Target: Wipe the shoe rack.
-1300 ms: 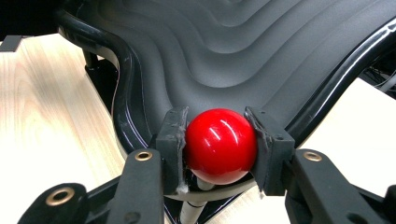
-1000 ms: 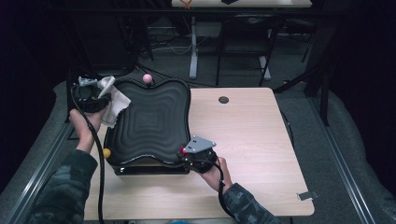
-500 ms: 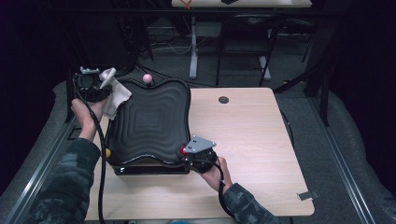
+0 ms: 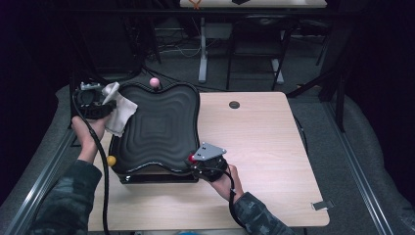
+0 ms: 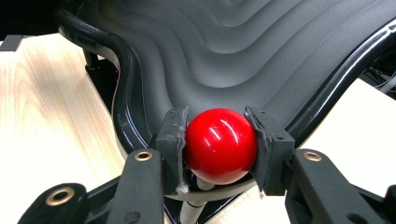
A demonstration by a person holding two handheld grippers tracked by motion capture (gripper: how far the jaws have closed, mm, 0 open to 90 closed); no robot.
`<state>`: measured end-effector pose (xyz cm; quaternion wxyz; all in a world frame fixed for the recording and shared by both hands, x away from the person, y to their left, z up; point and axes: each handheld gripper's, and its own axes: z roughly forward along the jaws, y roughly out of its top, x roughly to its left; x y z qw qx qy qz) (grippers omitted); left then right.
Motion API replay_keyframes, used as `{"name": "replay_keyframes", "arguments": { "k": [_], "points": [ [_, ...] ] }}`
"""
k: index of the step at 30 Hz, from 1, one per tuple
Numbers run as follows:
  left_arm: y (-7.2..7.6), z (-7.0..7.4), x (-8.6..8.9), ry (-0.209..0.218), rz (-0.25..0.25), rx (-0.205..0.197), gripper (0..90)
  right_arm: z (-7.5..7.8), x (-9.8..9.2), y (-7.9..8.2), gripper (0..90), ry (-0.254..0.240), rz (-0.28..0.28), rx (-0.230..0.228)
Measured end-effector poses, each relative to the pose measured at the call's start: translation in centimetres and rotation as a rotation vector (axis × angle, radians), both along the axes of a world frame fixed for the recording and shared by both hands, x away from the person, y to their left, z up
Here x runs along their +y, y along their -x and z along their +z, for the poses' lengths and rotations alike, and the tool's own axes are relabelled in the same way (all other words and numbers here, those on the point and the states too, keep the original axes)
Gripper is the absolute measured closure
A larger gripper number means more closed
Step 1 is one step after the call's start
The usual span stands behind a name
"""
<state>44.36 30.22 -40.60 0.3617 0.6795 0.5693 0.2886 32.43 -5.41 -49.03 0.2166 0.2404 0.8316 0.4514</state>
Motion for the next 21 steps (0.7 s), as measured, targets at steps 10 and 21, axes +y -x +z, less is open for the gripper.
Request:
{"name": "replay_keyframes", "arguments": {
  "k": [10, 21],
  "points": [
    [3.1, -1.9, -0.1, 0.014, -0.037, -0.019, 81.0, 0.0, 0.0, 0.0, 60.4, 0.000, 0.001, 0.001],
    [5.7, -3.5, 0.3, 0.050, -0.055, -0.035, 80.9, 0.1, 0.0, 0.0, 60.3, 0.008, 0.002, 0.004]
  ]
}}
